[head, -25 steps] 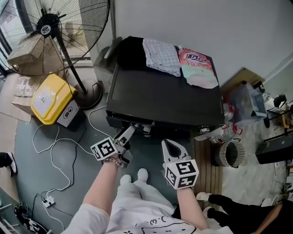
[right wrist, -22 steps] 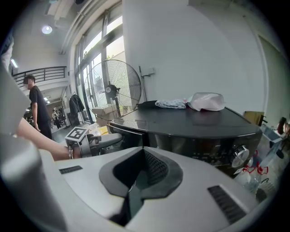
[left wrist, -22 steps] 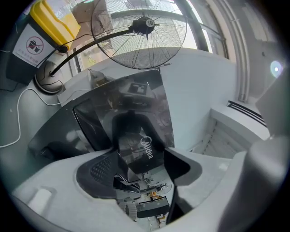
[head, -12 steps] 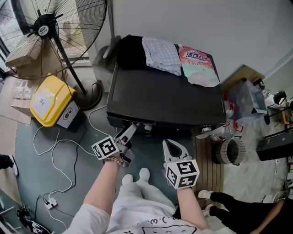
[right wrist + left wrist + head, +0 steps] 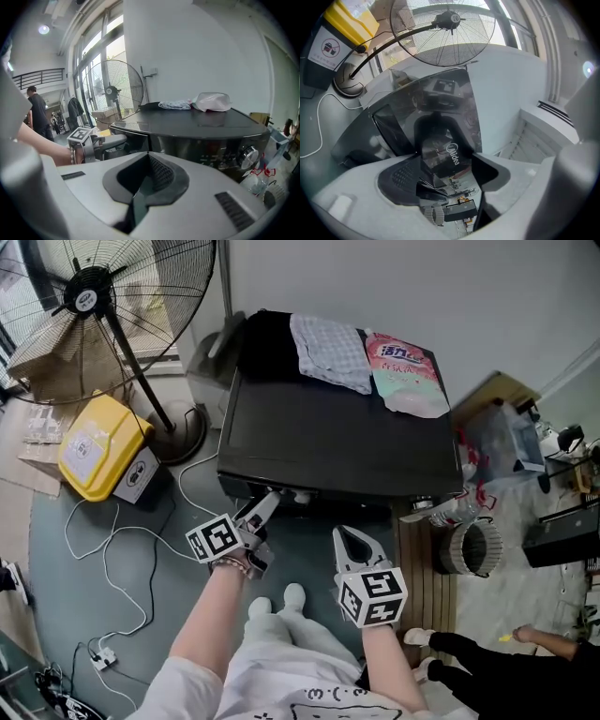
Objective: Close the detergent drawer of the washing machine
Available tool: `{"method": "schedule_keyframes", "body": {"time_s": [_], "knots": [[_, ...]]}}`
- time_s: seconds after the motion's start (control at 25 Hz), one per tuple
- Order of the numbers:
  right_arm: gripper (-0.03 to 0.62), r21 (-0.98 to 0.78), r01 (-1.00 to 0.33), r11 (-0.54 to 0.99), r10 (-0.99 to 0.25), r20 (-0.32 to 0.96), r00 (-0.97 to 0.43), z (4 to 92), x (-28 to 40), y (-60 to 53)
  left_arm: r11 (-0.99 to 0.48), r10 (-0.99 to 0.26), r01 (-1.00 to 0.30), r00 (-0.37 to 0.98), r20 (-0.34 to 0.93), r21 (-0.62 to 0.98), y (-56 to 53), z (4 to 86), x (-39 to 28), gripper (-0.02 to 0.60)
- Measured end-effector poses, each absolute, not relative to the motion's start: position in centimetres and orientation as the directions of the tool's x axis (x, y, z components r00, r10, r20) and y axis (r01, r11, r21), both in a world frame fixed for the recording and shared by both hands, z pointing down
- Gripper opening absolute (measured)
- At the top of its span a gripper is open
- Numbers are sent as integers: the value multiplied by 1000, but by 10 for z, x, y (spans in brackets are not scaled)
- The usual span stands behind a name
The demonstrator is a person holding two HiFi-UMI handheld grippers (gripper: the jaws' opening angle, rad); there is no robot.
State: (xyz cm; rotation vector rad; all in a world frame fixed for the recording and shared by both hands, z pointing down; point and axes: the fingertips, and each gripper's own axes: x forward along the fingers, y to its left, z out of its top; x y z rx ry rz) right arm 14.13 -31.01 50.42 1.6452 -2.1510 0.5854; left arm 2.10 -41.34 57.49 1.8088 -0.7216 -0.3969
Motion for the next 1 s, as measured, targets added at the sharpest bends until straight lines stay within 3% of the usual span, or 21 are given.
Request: {"method": "schedule_keyframes", "body": {"time_s": [0.52, 1.0], "knots": [[-6, -77, -976, 204, -823, 527, -213, 498, 142, -309, -223, -609, -296, 786, 104, 929, -421, 577, 20, 337], [-6, -49, -983, 176, -853, 491, -177, 478, 123, -289, -248, -602, -404, 776, 187, 880, -398, 564, 10, 336]]}}
